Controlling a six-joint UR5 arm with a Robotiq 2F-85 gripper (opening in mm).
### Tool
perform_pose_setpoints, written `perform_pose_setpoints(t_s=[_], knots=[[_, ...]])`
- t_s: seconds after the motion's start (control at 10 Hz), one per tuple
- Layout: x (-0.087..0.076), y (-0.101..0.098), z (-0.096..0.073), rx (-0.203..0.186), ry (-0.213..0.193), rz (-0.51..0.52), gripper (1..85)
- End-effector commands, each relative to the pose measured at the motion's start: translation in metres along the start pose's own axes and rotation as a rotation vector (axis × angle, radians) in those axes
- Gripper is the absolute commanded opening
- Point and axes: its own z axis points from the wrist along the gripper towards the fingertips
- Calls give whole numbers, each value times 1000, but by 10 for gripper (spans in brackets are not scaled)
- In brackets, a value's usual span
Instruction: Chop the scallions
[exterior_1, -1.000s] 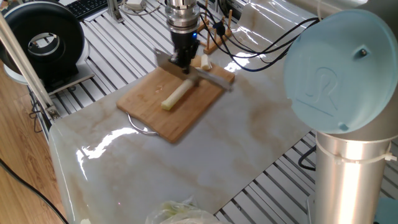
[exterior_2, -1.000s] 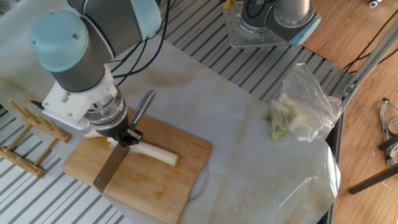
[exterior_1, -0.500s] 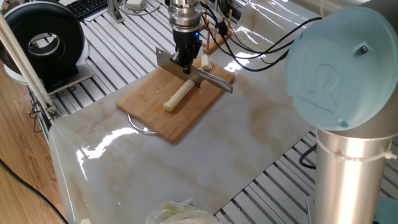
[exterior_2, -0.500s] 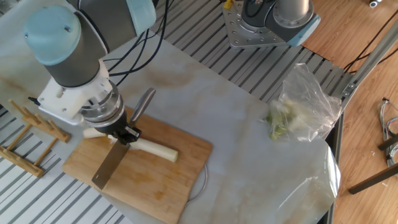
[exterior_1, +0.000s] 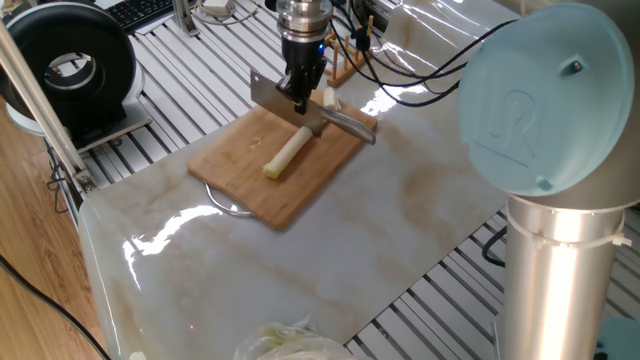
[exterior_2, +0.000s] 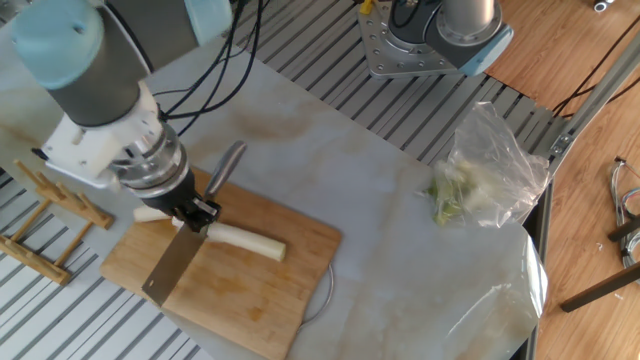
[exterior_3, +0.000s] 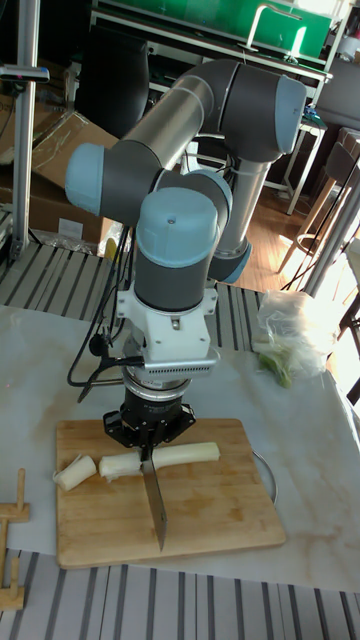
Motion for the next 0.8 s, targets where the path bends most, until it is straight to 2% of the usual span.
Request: perform_pose_setpoints(t_s=[0.0,0.4,0.6,0.7], knots=[[-9,-1,5,-16,-37,2,13],[-12,7,23,4,-49,19,13],[-5,2,16,0,-20,9,13],[-6,0,13,0,-19,24,13]])
